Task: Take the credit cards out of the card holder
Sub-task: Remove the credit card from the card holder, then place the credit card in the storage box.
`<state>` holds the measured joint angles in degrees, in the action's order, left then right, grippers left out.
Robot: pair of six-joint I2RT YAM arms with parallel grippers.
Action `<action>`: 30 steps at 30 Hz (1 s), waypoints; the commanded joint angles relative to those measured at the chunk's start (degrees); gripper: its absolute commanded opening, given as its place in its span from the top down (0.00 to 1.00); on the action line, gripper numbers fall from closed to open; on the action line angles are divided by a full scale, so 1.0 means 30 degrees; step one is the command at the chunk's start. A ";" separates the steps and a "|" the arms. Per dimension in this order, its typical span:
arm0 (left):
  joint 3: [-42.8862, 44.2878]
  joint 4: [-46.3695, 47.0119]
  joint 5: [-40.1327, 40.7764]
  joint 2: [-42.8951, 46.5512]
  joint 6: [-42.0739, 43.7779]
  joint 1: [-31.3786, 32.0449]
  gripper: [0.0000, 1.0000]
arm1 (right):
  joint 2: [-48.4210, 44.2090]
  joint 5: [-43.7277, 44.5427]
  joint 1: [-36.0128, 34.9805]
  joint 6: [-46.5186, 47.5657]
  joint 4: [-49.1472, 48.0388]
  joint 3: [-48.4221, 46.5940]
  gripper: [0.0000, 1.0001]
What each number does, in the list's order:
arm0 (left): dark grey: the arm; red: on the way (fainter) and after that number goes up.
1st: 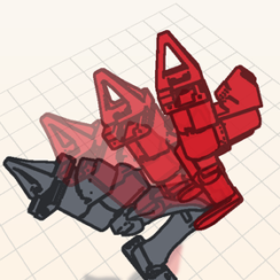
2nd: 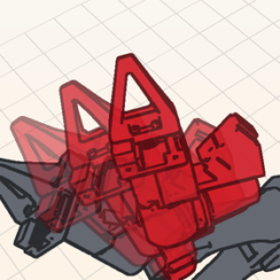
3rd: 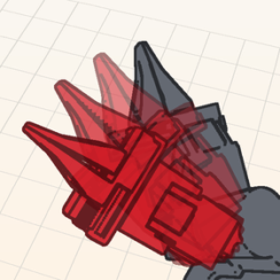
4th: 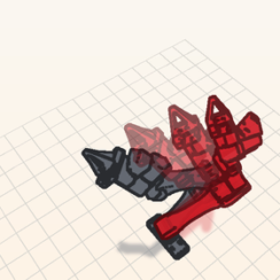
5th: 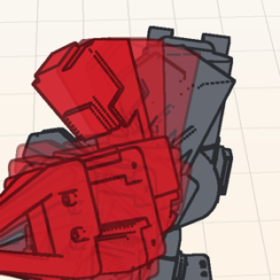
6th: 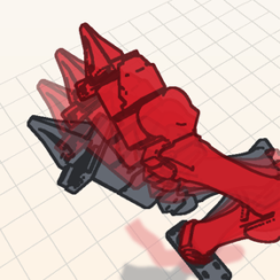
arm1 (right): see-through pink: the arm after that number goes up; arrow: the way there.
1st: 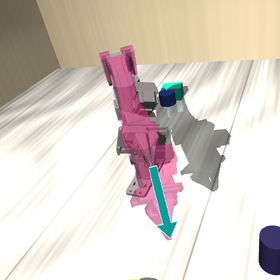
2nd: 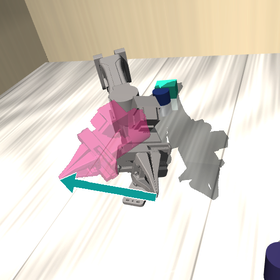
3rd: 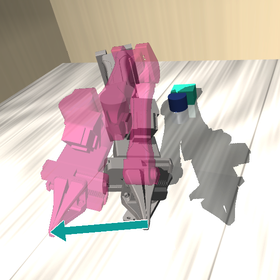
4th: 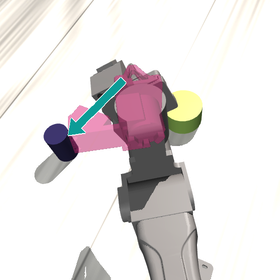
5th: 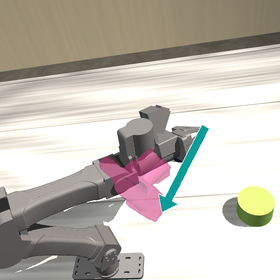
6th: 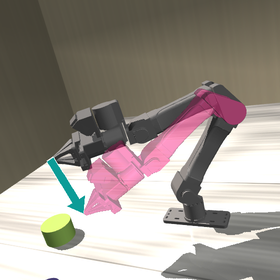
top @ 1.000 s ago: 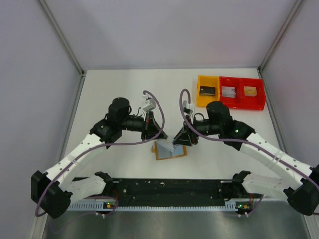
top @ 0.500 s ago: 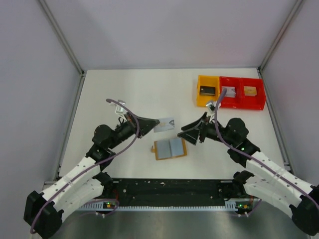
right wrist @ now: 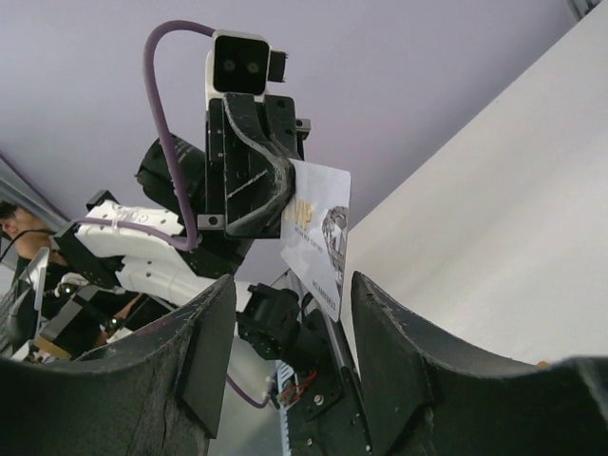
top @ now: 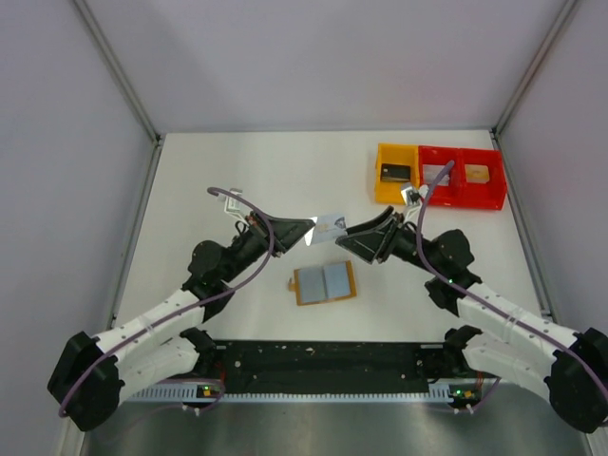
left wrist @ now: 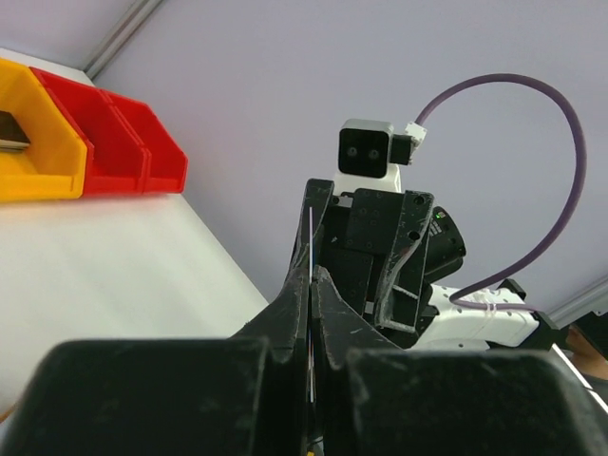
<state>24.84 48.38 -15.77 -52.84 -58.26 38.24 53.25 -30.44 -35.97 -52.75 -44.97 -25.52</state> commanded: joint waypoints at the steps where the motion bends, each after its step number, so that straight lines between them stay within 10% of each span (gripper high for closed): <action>1: 0.0860 0.2622 0.0890 -0.0550 -0.0151 0.0700 1.00 | 0.0499 0.0448 -0.0257 -0.0580 -0.2089 -0.0663 0.51; 11: 0.1066 0.2831 0.1153 -0.1285 0.0023 0.1082 0.99 | 0.0209 0.1413 -0.0258 -0.0260 -0.1304 -0.0839 1.00; 14: 0.0832 0.1720 0.2003 -0.0759 0.0551 0.0820 0.83 | -0.0377 0.1737 0.0034 0.0442 0.0802 -0.1131 1.00; 22: 0.3988 -1.0282 0.0749 0.1470 0.5172 -0.2808 0.13 | -0.1785 0.3084 0.3867 0.2816 0.9880 -0.3354 1.00; 30: 0.9499 -2.2267 -0.0486 -0.0022 1.2060 -0.6707 0.07 | 0.1722 0.3113 1.0867 0.4311 1.3992 -0.6167 1.00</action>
<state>47.31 2.50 -15.62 -51.03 -35.55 21.71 52.36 -22.15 -11.25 -43.81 -10.81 -38.50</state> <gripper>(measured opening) 0.929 0.006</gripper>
